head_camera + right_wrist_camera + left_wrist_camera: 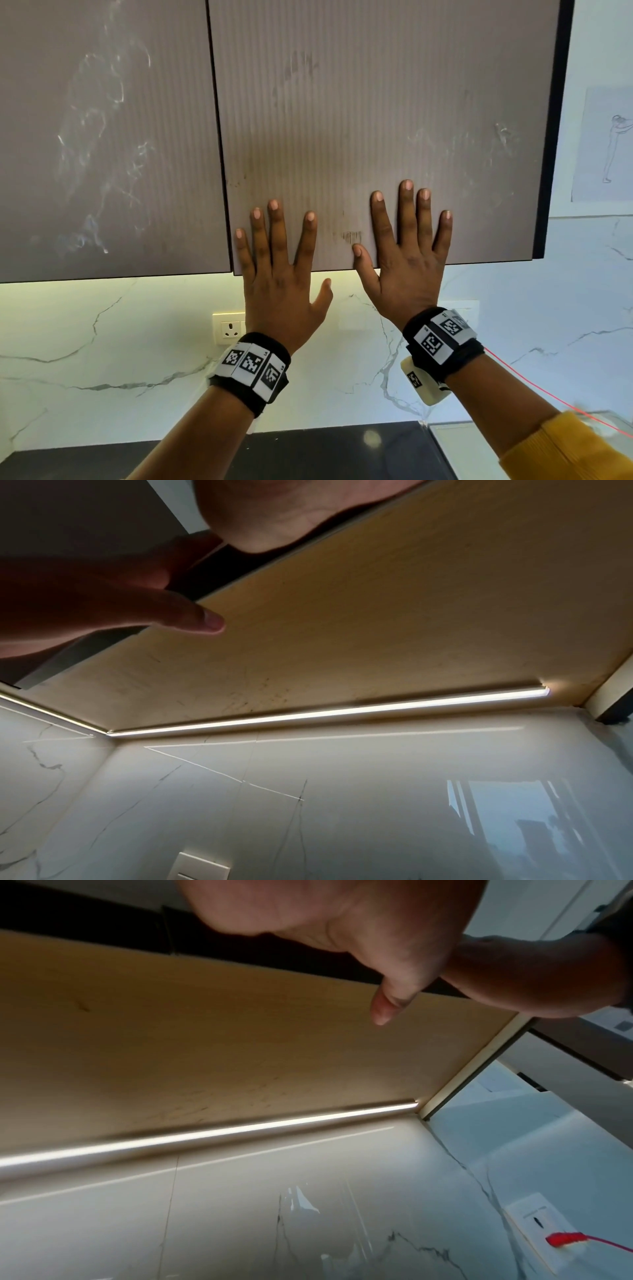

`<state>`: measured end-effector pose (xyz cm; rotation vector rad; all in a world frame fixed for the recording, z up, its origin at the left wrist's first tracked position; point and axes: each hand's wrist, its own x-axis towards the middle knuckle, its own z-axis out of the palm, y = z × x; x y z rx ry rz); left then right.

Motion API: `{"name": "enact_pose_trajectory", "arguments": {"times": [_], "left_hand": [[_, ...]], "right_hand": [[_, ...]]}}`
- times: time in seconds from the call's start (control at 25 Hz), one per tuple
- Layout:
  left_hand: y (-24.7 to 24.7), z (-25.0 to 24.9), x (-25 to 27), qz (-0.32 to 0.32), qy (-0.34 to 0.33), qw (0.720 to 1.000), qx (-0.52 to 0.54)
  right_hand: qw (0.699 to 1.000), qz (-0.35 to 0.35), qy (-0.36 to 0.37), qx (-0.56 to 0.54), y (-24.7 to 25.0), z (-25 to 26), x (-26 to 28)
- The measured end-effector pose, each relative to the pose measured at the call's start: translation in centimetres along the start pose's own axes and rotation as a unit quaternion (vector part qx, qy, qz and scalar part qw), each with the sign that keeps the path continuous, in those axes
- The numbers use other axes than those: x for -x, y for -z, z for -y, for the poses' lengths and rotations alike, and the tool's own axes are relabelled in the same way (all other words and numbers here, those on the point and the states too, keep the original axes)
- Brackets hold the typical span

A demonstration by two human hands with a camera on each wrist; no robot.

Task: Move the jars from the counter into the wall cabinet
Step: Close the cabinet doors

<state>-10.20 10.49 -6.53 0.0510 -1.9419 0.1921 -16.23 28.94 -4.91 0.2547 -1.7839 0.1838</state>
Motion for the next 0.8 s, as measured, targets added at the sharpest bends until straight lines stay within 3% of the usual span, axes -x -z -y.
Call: {"name": "enact_pose_trajectory", "arguments": {"times": [0.28, 0.52, 0.68, 0.8], "left_hand": [[-0.7, 0.1, -0.2, 0.006, -0.003, 1.000, -0.008], [1.6, 0.2, 0.0, 0.059, -0.014, 0.998, -0.006], [4.3, 0.6, 0.6, 0.115, -0.015, 0.992, 0.041], [6.7, -0.1, 2.1, 0.128, 0.007, 0.985, 0.115]], "right_hand": [[1.000, 0.002, -0.002, 0.011, -0.6, 0.0, -0.1], [0.999, 0.039, 0.007, -0.016, 1.3, 0.1, 0.3], [0.991, 0.085, 0.004, -0.106, 4.1, -0.3, 1.8], [0.982, 0.067, 0.015, -0.177, 7.0, -0.5, 4.4]]}}
